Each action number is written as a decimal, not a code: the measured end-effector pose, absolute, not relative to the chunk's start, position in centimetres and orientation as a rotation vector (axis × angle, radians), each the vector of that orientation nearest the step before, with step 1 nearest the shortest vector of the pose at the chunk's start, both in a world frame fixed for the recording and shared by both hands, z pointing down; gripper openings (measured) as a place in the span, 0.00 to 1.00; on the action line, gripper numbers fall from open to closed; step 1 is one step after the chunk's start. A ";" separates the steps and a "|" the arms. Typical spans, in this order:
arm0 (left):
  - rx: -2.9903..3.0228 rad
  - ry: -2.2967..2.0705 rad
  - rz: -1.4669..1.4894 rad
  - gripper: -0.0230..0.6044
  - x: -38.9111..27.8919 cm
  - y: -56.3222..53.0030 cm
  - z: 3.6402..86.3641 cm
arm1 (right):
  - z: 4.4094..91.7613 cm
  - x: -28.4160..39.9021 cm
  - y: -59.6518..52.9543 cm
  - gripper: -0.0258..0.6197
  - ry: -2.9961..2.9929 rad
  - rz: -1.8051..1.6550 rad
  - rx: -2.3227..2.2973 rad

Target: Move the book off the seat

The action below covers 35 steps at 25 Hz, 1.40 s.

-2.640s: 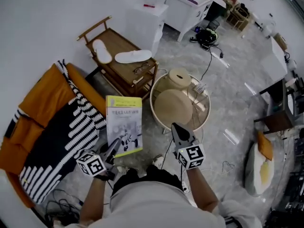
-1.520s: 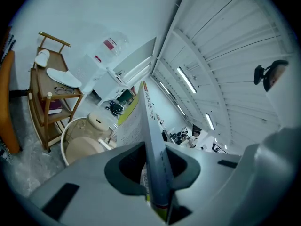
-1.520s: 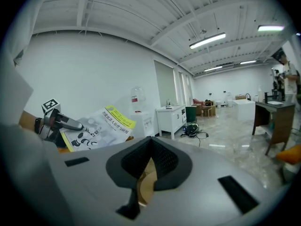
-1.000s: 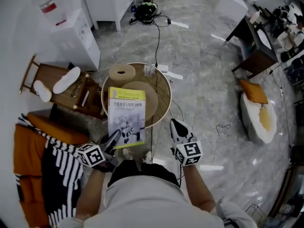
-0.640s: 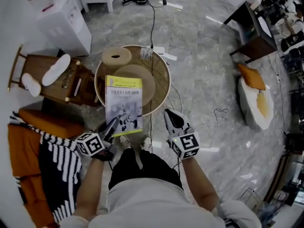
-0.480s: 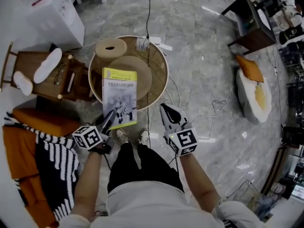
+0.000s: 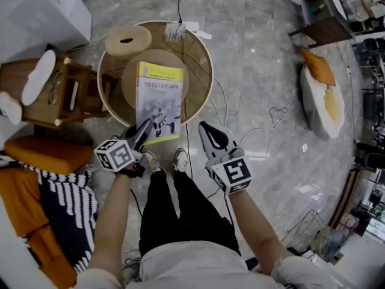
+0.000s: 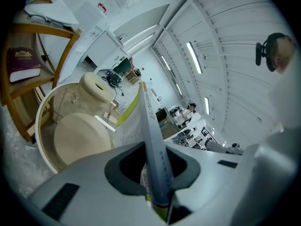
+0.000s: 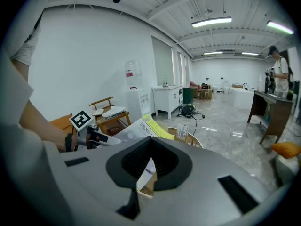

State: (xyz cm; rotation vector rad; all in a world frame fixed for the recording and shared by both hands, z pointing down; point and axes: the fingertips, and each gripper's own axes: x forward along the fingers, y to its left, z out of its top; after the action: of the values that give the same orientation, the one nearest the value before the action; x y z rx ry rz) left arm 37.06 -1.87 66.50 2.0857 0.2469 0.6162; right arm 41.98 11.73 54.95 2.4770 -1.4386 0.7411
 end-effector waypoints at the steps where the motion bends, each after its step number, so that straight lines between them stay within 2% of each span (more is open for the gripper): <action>1: 2.080 0.257 0.622 0.17 37.6 -1.5 67.0 | 55.5 42.1 11.9 0.07 -1.432 0.753 2.472; 21: 2.008 0.341 0.594 0.17 47.6 1.5 74.2 | 62.1 47.2 12.8 0.07 -1.407 0.811 2.484; 29: 1.960 0.181 0.763 0.16 44.5 -1.3 83.4 | 63.3 47.8 13.0 0.07 -1.424 0.830 2.442; 35: 1.981 0.015 0.936 0.16 42.4 -4.7 87.3 | 64.8 47.3 12.3 0.07 -1.431 0.853 2.447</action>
State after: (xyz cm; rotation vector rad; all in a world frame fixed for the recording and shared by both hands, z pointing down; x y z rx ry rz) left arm 42.35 -4.72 87.25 1.9812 0.0153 0.9364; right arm 47.29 12.29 64.75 2.4468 -1.4310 0.8527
